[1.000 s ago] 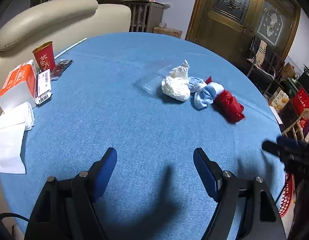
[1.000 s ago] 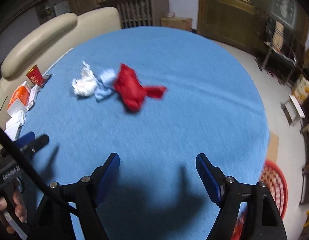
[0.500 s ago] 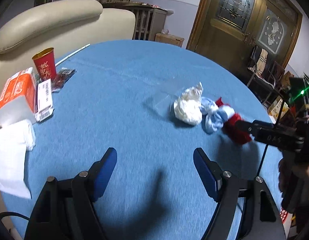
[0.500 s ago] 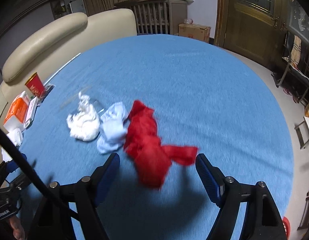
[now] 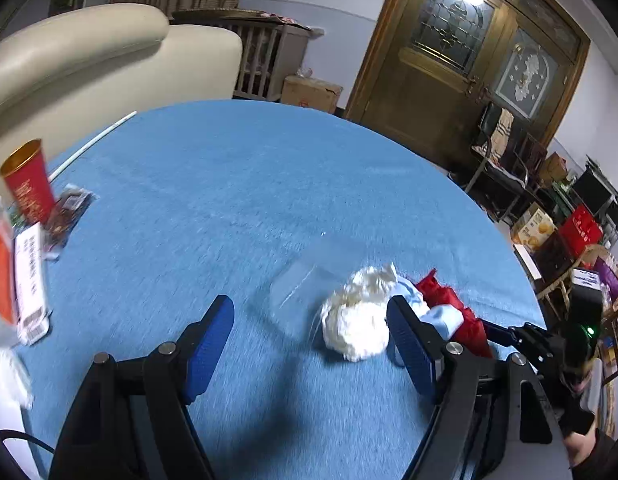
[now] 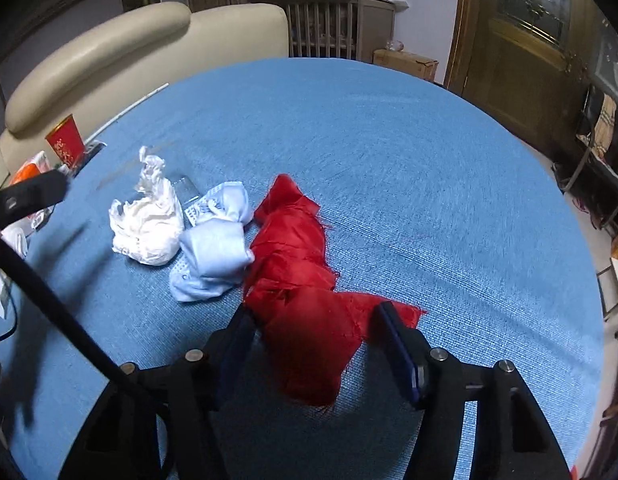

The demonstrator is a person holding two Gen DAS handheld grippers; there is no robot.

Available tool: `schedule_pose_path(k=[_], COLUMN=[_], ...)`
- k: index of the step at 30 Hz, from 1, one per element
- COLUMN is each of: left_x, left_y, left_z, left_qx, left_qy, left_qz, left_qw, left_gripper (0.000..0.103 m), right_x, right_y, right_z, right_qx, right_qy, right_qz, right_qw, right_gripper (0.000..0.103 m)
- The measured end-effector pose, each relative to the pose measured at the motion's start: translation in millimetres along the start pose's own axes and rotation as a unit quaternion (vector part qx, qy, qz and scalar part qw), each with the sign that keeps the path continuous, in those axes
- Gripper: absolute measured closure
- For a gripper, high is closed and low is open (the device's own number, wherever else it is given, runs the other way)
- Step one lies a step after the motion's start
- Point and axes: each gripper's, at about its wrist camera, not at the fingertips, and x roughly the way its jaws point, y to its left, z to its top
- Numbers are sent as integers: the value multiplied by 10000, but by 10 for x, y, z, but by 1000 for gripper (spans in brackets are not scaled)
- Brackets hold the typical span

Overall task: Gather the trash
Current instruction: 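Grasp the red mesh bag with the right tool while the left tool grasps the clear plastic tray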

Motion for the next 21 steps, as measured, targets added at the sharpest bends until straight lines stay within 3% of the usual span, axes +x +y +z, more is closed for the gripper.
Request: schedule_pose_path(k=[7,8,10,12,15,17,21], left_x=[260,292,357,369,325,268,78], left_y=[82,82,114,155,113,108,134], left_z=[97,98,100,91,59,32,-42], left_qx=[50,70,-13,-151,4,31,55], left_qy=[185,217,353,349,298,238,79], left_qz=[-229,-314,-362,-448,-301,-246,26], left_qw=[9996,9992,9987,9983,9991,9994,10000], left_gripper=[25,28,51,52,53,53,53], right_x=[-23,-49,-91,-129,-151,-181,-226], right_y=[-23,-51,-129,-194,-236,-302,-380], right_z=[-85,-102,-136,-144,-142,-150,-192], right_qx=[-112,-71,107,221,349,478,699], right_qy=[-177,-190,-207,-215,-228,-188,-150], right_qz=[255,288,396,447,416,498,617], right_qw=[9995,9994,9989,9985,9983,9974,9955], right_gripper=[30,30,30,32,46,68,74])
